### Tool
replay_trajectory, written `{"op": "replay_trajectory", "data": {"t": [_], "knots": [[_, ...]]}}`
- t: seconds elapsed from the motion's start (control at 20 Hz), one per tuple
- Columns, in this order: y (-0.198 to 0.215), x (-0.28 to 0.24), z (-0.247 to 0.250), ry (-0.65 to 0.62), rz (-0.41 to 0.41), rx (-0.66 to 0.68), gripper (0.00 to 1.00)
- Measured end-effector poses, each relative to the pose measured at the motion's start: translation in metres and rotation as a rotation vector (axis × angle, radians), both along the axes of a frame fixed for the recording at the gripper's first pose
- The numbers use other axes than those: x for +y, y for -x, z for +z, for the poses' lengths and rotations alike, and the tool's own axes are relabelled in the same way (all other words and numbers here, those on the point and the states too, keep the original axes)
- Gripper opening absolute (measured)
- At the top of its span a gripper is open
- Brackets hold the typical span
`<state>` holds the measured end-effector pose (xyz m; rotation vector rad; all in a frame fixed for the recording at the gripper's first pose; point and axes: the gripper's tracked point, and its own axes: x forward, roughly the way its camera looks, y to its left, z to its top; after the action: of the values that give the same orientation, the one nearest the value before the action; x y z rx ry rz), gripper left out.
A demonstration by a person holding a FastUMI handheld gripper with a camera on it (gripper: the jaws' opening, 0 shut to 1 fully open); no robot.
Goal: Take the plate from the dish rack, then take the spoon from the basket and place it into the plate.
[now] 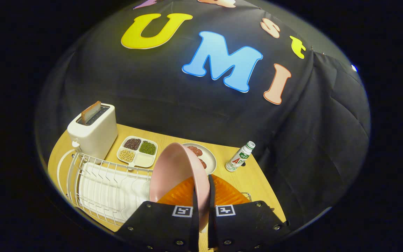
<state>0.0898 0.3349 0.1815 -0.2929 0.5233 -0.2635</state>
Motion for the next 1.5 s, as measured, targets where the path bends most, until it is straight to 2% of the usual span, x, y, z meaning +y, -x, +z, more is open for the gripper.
{"op": "replay_trajectory", "data": {"t": [0.4,0.8,1.3,1.5], "knots": [[0.047,-0.071,0.040,-0.150,-0.013,-0.039,0.09],[0.108,-0.132,0.044,-0.257,0.029,-0.029,0.09],[0.181,-0.187,-0.014,-0.295,0.056,0.107,0.10],[0.201,-0.178,-0.068,-0.434,0.092,0.217,0.10]]}}
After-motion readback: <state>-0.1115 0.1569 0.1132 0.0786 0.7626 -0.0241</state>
